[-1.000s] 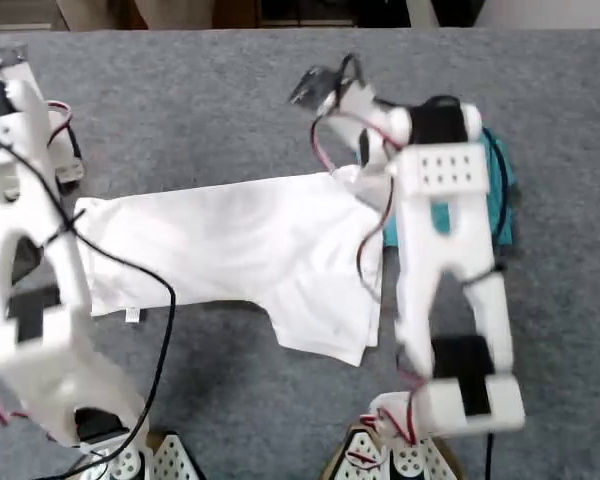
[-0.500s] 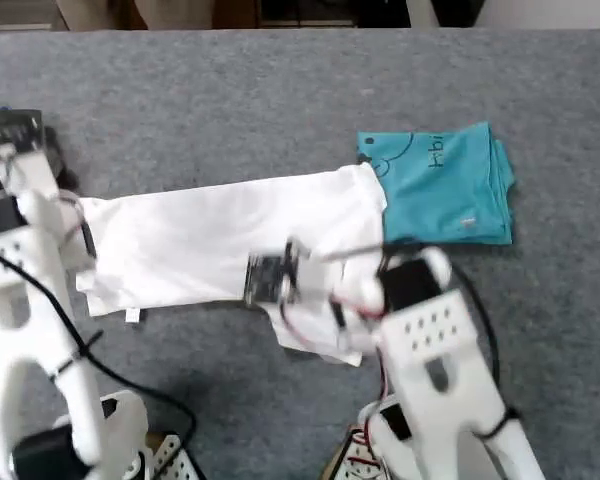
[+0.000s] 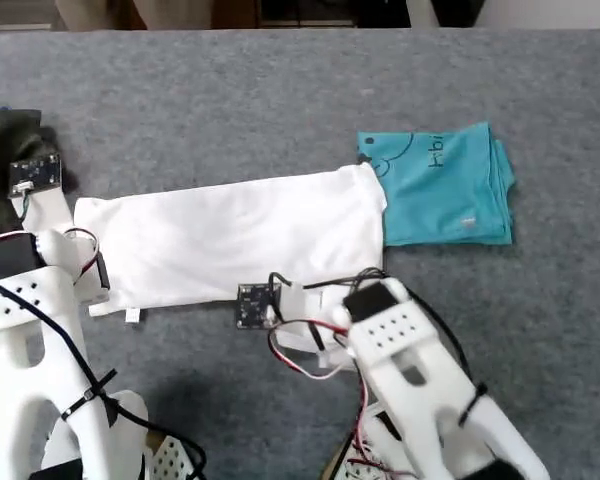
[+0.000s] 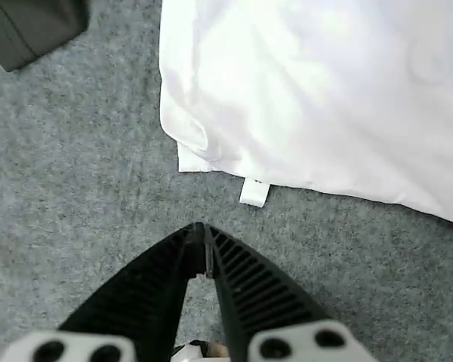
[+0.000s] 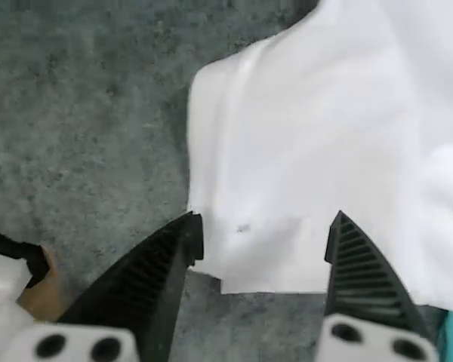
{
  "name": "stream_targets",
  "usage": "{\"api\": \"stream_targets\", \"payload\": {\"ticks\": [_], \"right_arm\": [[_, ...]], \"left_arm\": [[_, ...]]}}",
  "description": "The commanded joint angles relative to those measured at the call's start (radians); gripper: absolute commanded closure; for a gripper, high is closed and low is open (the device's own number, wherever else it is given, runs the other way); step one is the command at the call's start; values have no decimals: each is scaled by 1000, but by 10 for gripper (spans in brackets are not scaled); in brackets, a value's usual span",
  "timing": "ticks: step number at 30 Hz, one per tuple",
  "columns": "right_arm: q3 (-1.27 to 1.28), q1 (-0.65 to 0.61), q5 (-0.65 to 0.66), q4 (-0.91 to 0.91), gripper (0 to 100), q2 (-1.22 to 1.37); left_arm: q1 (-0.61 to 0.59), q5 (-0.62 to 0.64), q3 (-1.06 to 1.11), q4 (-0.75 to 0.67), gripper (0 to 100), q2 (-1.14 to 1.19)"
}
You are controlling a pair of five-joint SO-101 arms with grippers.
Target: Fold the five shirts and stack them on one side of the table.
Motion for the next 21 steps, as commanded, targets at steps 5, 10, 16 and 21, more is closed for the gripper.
{"api": "stream_targets", "payload": {"ticks": [5, 10, 16, 21], "right_arm": [[-22, -12, -28, -144, 728, 203], [-38, -7, -28, -118, 730, 228], [-105, -12, -28, 26, 730, 54], [-90, -12, -29, 63, 730, -25]], "left_arm": [[5, 0, -5, -8, 981, -27], [5, 2, -5, -6, 981, -28], [5, 3, -5, -6, 981, -27], [5, 3, -5, -8, 981, -28]]}}
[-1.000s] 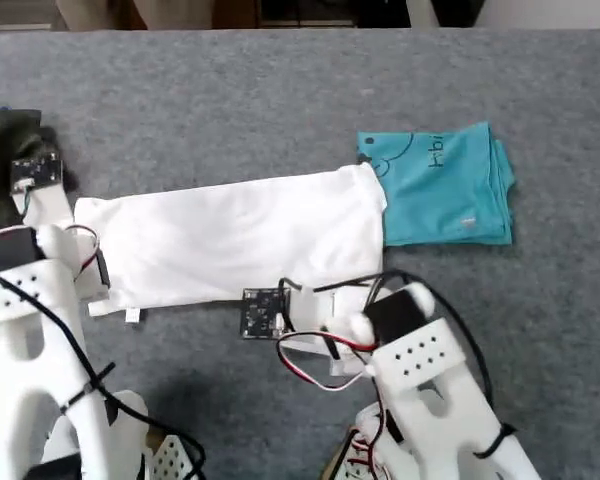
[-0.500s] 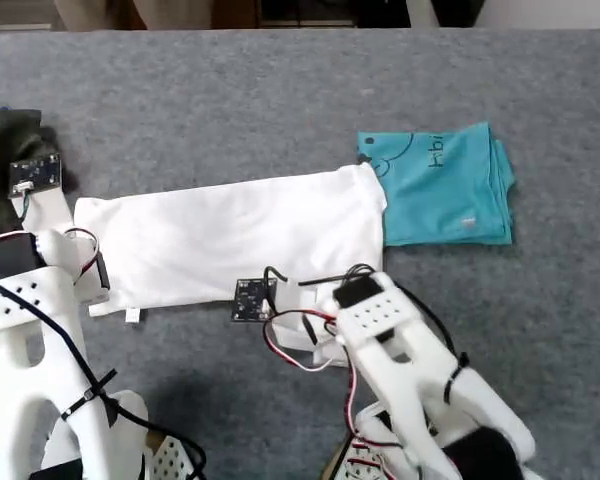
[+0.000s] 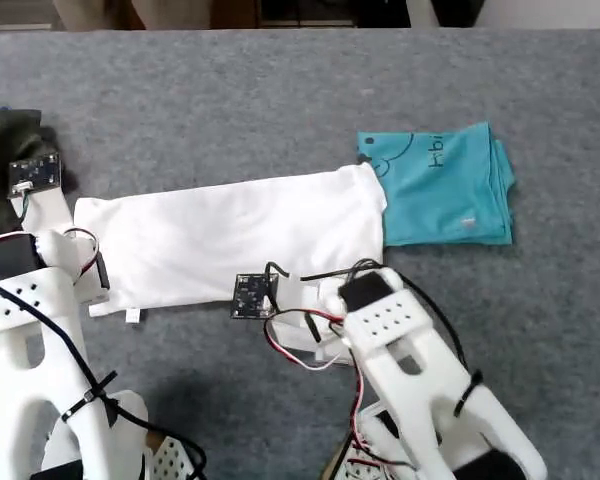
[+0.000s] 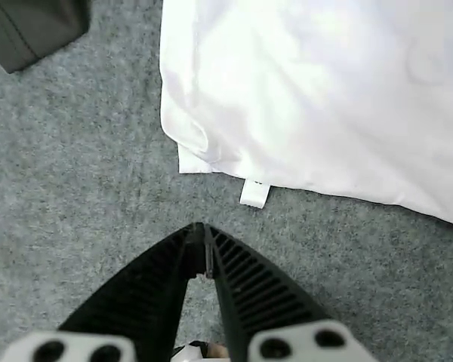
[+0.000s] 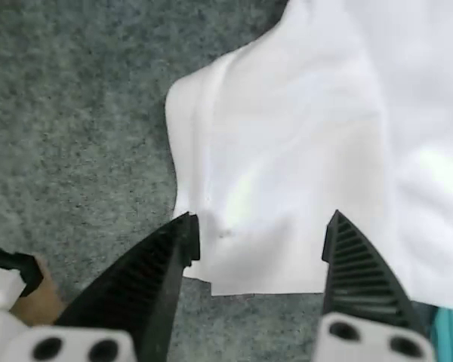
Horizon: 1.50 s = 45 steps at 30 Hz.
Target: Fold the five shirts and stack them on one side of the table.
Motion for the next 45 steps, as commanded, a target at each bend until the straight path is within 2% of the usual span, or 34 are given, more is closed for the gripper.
{"api": "stream_targets", "payload": {"ticks": [1, 13, 18, 25, 27, 33, 40, 45], "right_arm": [[-13, -12, -14, 15, 730, -41], [122, -13, -37, -172, 730, -28], [114, -10, -37, -241, 730, 122], [-8, -5, -37, -212, 732, 298], [-8, -5, -38, -212, 758, 300], [-16, 7, -43, -221, 950, 300], [-67, 107, -37, -288, 996, 308], [-174, 105, -26, -215, 995, 309]], "left_arm": [[5, 3, -5, -8, 981, -24], [5, 5, -5, -8, 981, -25], [3, 5, -5, -6, 981, -25], [3, 5, -11, 23, 981, -27], [2, 5, -6, 23, 981, -27], [3, 5, -17, 38, 981, -27], [3, 5, -20, 37, 981, -27], [3, 5, -20, 35, 981, -27]]}}
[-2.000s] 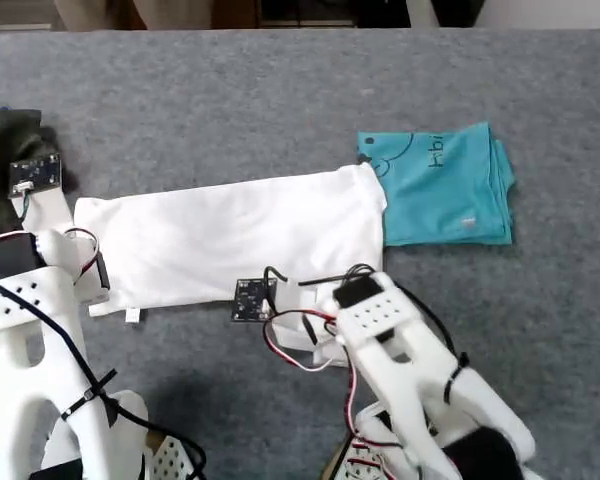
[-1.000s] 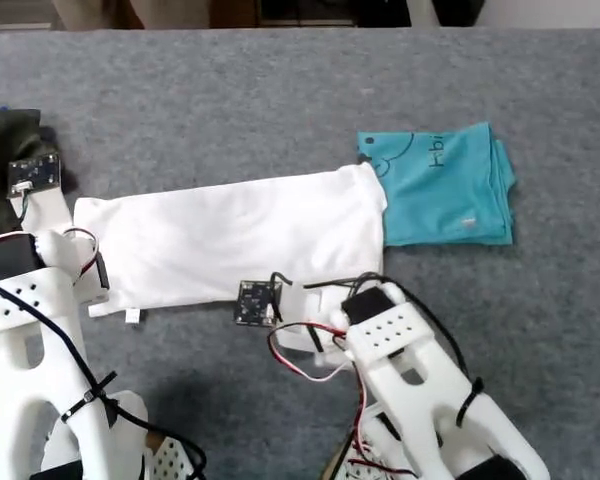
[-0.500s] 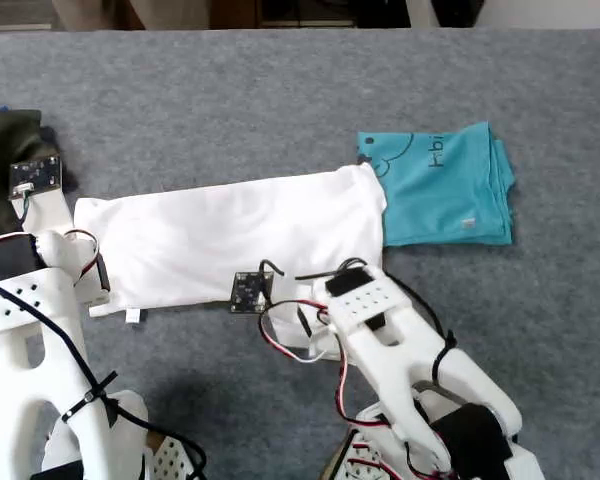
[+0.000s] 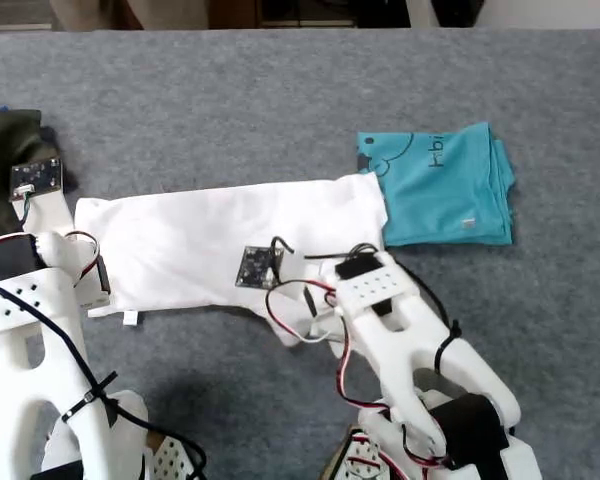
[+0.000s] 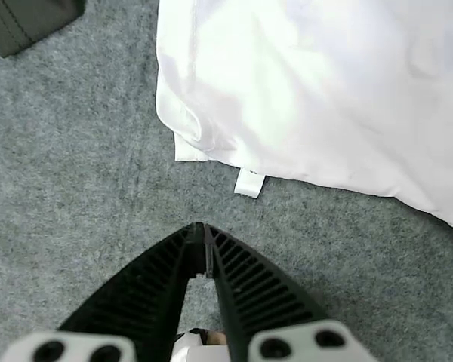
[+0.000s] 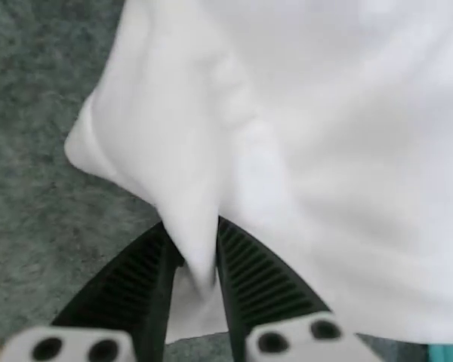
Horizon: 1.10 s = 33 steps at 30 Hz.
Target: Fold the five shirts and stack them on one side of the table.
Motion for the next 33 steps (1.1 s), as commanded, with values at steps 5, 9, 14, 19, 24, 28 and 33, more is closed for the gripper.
{"api": "stream_targets", "payload": {"ticks": [5, 9, 14, 19, 24, 28, 33], "right_arm": [[-289, 24, 78, 172, 995, -1], [-444, 25, 110, 230, 995, 71], [-622, 25, 153, 247, 995, 266], [-806, 25, 189, 245, 995, 443], [-952, 22, 209, 247, 994, 565], [-1024, 22, 209, 249, 984, 608], [-1041, 36, 213, 249, 731, 611]], "left_arm": [[3, 5, -20, 2, 981, -24], [5, 5, -20, 2, 981, -24], [5, 5, -21, 2, 981, -24], [5, 5, -35, 2, 981, -24], [11, 5, -69, 2, 981, -24], [12, 3, -68, 2, 981, -24], [14, -2, -69, 0, 981, -22]]}}
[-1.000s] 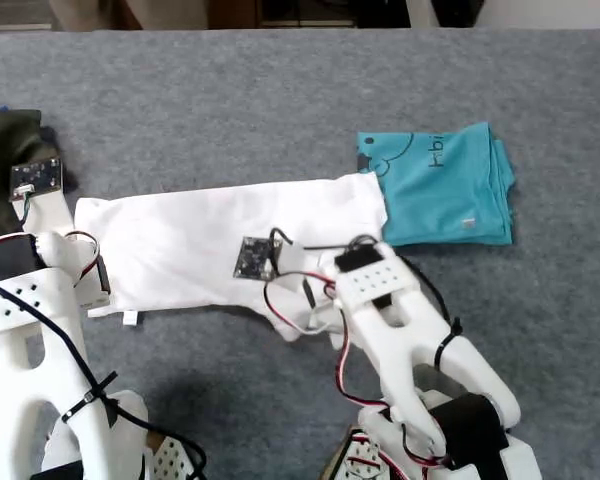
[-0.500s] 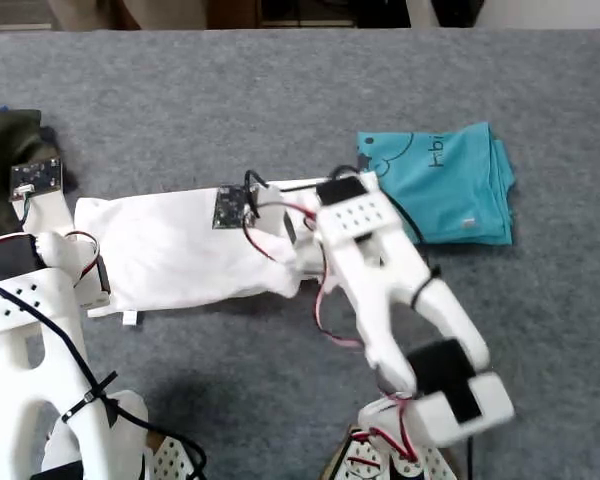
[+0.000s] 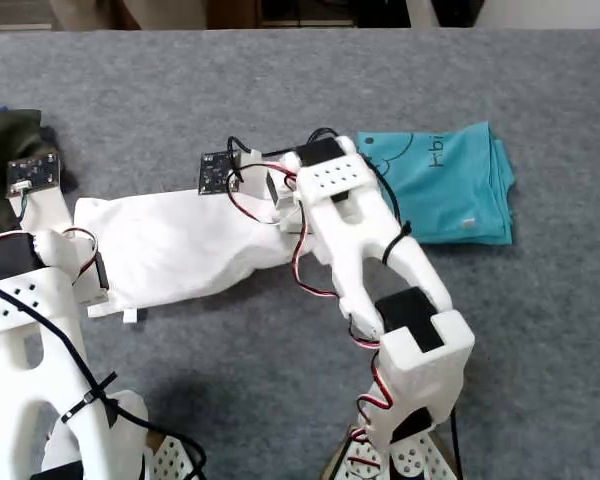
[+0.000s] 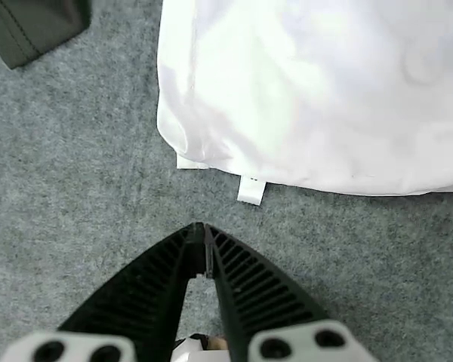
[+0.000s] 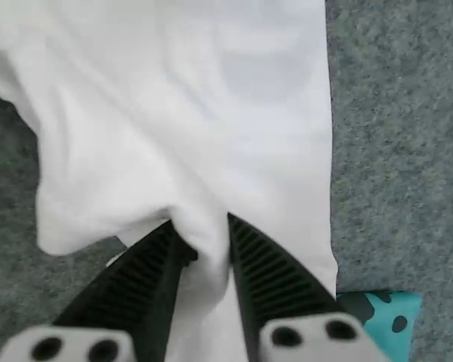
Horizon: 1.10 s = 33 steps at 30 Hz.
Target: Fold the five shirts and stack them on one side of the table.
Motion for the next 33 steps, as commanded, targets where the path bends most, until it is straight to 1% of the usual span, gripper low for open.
{"api": "stream_targets", "payload": {"ticks": [1, 2, 4, 11, 15, 17, 19, 22, 27, 29, 33], "right_arm": [[-51, 39, 8, 5, 669, -8], [-54, 44, 8, 5, 632, -8], [-73, 65, 8, 26, 642, -8], [-217, 133, 5, 160, 818, -8], [-288, 137, 3, 307, 998, -19], [-285, 122, 3, 379, 983, -50], [-248, 104, 3, 400, 998, -90], [-143, 81, 3, 345, 997, -136], [54, 25, -6, 173, 997, -136], [84, -7, -54, 104, 997, -120], [70, -33, -137, -28, 996, -41]], "left_arm": [[14, -2, -44, 0, 981, -22], [14, -2, -44, 0, 981, -22], [14, 2, -41, 0, 981, -22], [14, 3, -37, 0, 981, -22], [14, 3, -37, 0, 981, -22], [14, 3, -37, 0, 981, -22], [14, 3, -37, 0, 981, -22], [14, 3, -38, 0, 981, -22], [14, 2, -37, 0, 981, -22], [14, -2, -35, -8, 981, -18], [14, -2, -34, -26, 981, -21]]}}
